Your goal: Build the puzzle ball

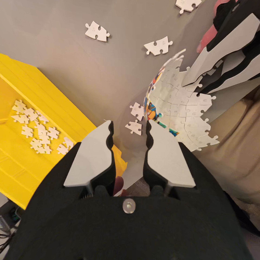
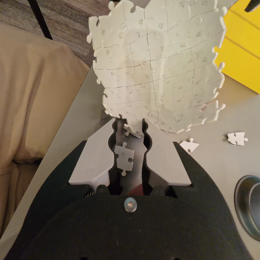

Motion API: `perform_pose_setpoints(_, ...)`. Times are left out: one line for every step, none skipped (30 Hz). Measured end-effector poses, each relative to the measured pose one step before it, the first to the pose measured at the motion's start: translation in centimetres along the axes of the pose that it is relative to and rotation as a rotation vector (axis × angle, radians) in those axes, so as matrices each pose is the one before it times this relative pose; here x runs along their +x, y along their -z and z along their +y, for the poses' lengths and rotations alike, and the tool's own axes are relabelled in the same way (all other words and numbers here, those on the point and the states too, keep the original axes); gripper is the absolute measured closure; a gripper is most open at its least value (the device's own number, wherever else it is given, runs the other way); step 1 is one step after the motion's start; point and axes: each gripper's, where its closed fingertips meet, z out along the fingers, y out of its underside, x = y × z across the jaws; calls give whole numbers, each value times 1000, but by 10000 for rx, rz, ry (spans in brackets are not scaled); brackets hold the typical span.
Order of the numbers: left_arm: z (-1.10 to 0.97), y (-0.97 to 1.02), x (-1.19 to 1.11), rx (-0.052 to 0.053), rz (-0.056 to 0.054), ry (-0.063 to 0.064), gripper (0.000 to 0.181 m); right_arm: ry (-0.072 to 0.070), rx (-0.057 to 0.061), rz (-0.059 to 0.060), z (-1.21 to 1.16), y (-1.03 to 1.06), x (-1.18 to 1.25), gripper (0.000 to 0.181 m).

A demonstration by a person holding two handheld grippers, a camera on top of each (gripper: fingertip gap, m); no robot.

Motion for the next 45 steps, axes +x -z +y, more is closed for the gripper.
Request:
perform_pose_setpoints(202,-38,92,128,27,113,138,31,-59,-73,36,27,-10,147)
perform_pose_setpoints(236,-13,52,87,3,139,138,42,-67,-68,23,33,22,147)
perform_pose_setpoints(276,23,-44,54,-69,144,138,29,-58,-70,32,17,13,147)
perform_pose_setpoints(220,51,99,87,-4,109,138,26,-39,-72,14,-11,-4,147)
perform_pose_setpoints(143,84,183,170,40,104,138,9,-26,-78,14,5,4,147)
perform_pose_setpoints(152,107,42,161,-29,166,138,-1,-30,-80,26,8,17,147)
perform_pose_setpoints(229,67,-41,91,-64,186,138,39,-36,-63,28,11,9,146)
perform_pose_setpoints(253,43,71,92,15,127,138,28,-34,-64,12,-9,18,146)
perform_pose_setpoints(162,64,100,164,33,133,138,16,-29,-79,10,-3,21,146)
perform_pose_setpoints(136,55,-26,169,-45,180,138,1,-30,-65,12,-4,43,146)
perform_pose_setpoints(213,37,-38,111,-48,183,138,-20,-35,-45,6,-29,64,145)
perform_pose_setpoints(208,26,156,126,57,140,138,-11,-25,-44,-8,-43,50,144)
perform_pose_setpoints(90,46,85,226,-12,155,139,-17,-14,-44,-26,-40,54,142)
perform_pose_setpoints(117,14,78,207,-23,191,139,-18,-7,-73,3,-22,17,142)
perform_pose_setpoints(181,3,149,176,37,169,140,-21,-1,-80,9,-13,15,142)
perform_pose_setpoints(100,22,100,248,50,174,140,-3,5,-68,13,-21,0,141)
perform_pose_setpoints(-8,45,17,312,34,242,139,-8,10,-57,9,-5,1,141)
perform_pose_setpoints(7,84,9,298,53,291,138,-29,5,-55,12,-9,9,140)
perform_pose_setpoints(45,161,22,252,81,281,136,-20,3,-43,20,-10,4,140)
perform_pose_setpoints(-39,238,46,278,60,236,136,24,-5,-14,0,10,-1,140)
perform_pose_setpoints(-185,283,204,357,119,181,135,44,-13,4,13,11,1,140)
perform_pose_setpoints(-233,281,516,352,292,137,133,30,-6,-5,0,16,-13,140)
perform_pose_setpoints(-358,273,541,392,262,131,131,23,4,-16,-6,3,-34,140)
perform_pose_setpoints(-370,207,348,346,120,164,129,-1,10,-12,-12,-17,-27,141)
perform_pose_setpoints(-221,34,367,205,124,112,126,-16,28,-4,-17,-14,-9,141)
perform_pose_setpoints(-85,-100,346,76,58,-13,121,-17,40,-5,-27,-26,-27,141)
perform_pose_setpoints(-83,-187,178,39,-87,-124,118,-32,29,-29,-14,-41,-46,142)
perform_pose_setpoints(-106,-241,97,24,-147,-139,113,-20,24,-29,-27,-27,-42,142)
perform_pose_setpoints(-68,-281,-28,-46,-181,-36,112,1,14,-5,-18,-18,-30,142)
perform_pose_setpoints(-22,-334,-3,-132,-180,14,111,1,-6,13,-23,-20,-14,142)
perform_pose_setpoints(-129,-290,123,-81,-144,-78,109,-12,-16,20,-4,-9,-4,142)
perform_pose_setpoints(-216,-212,-163,-13,-319,-44,109,-20,-6,22,-7,-4,-20,142)
perform_pose_setpoints(-20,-270,-499,-169,-470,2,111,-12,4,24,-7,5,-16,142)
perform_pose_setpoints(134,-358,-366,-258,-405,-118,111,-23,9,13,-6,-5,-41,142)
perform_pose_setpoints(101,-391,-362,-214,-421,-117,114,-21,11,11,-10,-7,-42,142)
perform_pose_setpoints(69,-409,-389,-215,-409,12,119,-19,10,4,-13,-15,-31,141)
perform_pose_setpoints(88,-373,36,-211,-136,-14,123,-19,0,5,-15,-16,-2,141)
perform_pose_setpoints(138,-336,47,-213,-117,3,127,-10,-6,12,-27,-29,-3,140)
perform_pose_setpoints(-14,-200,-431,-111,-427,11,137,34,-3,26,-29,-1,-19,140)
perform_pose_setpoints(-6,-172,-398,-105,-466,-190,139,5,-19,12,-11,2,-38,140)
perform_pose_setpoints(-13,-102,-76,-81,-254,-247,145,10,8,7,-45,-5,-75,138)
perform_pose_setpoints(-126,-17,-54,-30,-170,-77,149,35,-3,43,-45,-16,-55,139)
perform_pose_setpoints(-135,2,-104,-27,-163,-21,151,-45,-22,13,-27,-28,-70,139)
perform_pose_setpoints(-57,-15,38,-39,-86,-91,153,-70,-21,1,-26,-40,-50,138)
perform_pose_setpoints(55,-60,76,-106,-70,-113,157,-10,-10,11,-19,-3,-29,138)
